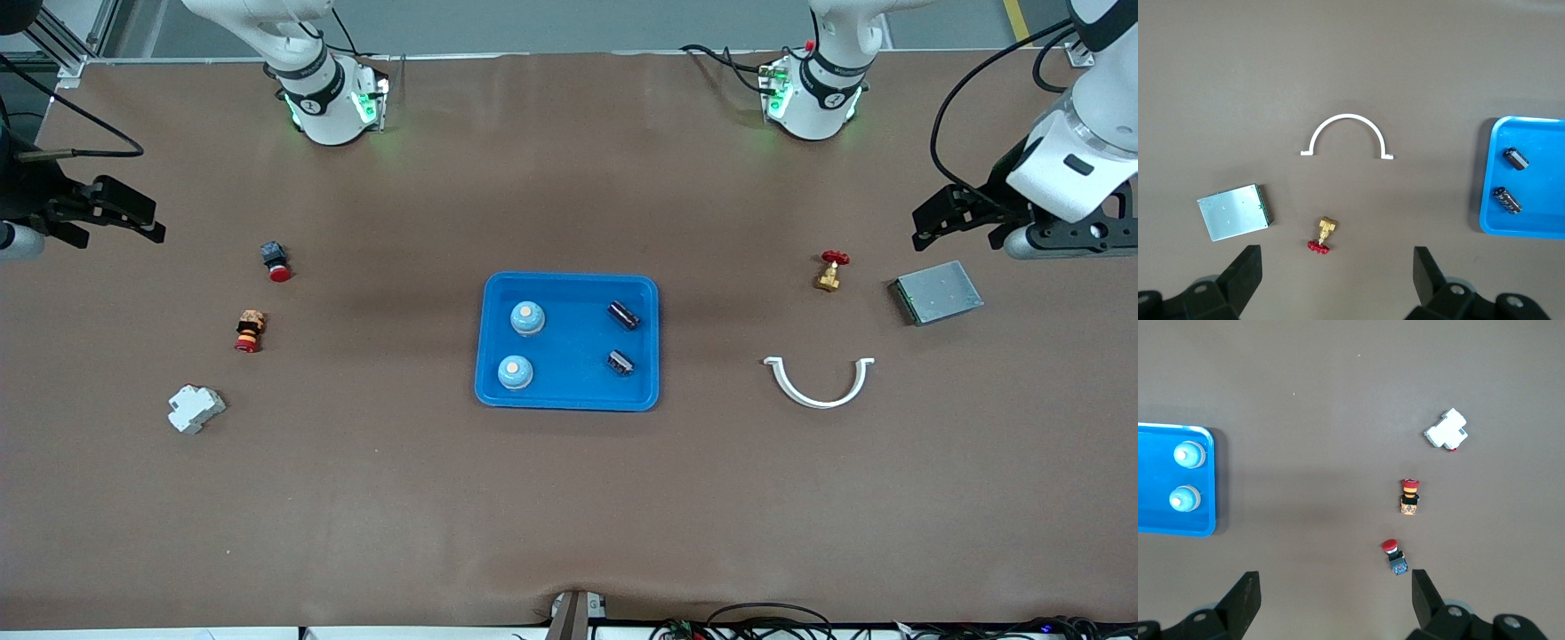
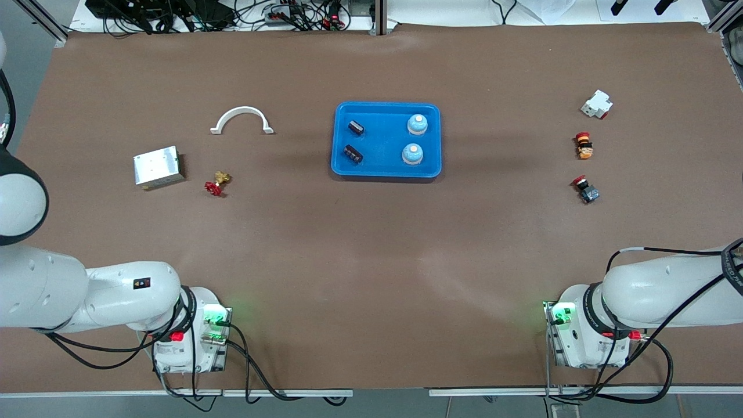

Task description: Place electrolytic capacitor and blue bell in tray

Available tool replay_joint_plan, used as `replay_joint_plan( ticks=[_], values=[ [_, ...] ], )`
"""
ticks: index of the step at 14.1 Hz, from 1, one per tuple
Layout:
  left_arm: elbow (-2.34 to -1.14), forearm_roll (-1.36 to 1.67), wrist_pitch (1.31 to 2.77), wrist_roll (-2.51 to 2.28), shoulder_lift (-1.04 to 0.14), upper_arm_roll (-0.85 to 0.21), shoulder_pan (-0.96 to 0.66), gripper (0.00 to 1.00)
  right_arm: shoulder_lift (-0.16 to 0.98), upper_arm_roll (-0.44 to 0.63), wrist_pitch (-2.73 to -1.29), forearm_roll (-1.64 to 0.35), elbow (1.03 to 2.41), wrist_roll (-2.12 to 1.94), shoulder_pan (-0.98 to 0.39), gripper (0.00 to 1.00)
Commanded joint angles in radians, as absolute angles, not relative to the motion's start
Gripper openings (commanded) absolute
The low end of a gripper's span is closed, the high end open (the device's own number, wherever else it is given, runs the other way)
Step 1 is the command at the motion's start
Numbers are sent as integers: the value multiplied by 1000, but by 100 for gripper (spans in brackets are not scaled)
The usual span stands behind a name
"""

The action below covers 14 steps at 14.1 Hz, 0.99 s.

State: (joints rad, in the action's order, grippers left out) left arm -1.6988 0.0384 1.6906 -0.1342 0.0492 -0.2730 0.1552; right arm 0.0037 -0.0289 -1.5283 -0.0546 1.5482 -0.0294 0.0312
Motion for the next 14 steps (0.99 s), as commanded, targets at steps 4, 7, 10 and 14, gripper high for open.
replay_joint_plan(
  ticks=[4, 7, 10, 14],
  values=[
    [-1655, 43, 1664, -110, 21, -273, 163, 100, -18, -22, -1578, -55, 1606, -14, 37, 100],
    [-1637, -4, 1669, -110, 14, -276, 153, 100, -20, -18, -1572, -55, 1606, -12, 38, 100],
    [-1628, -8, 1669, -112, 9, -275, 152, 100, -20, -18, -1577, -61, 1606, -12, 52, 100],
    [-1628, -6, 1669, -113, 0, -270, 147, 100, -20, -20, -1580, -61, 1606, -12, 46, 100]
  ],
)
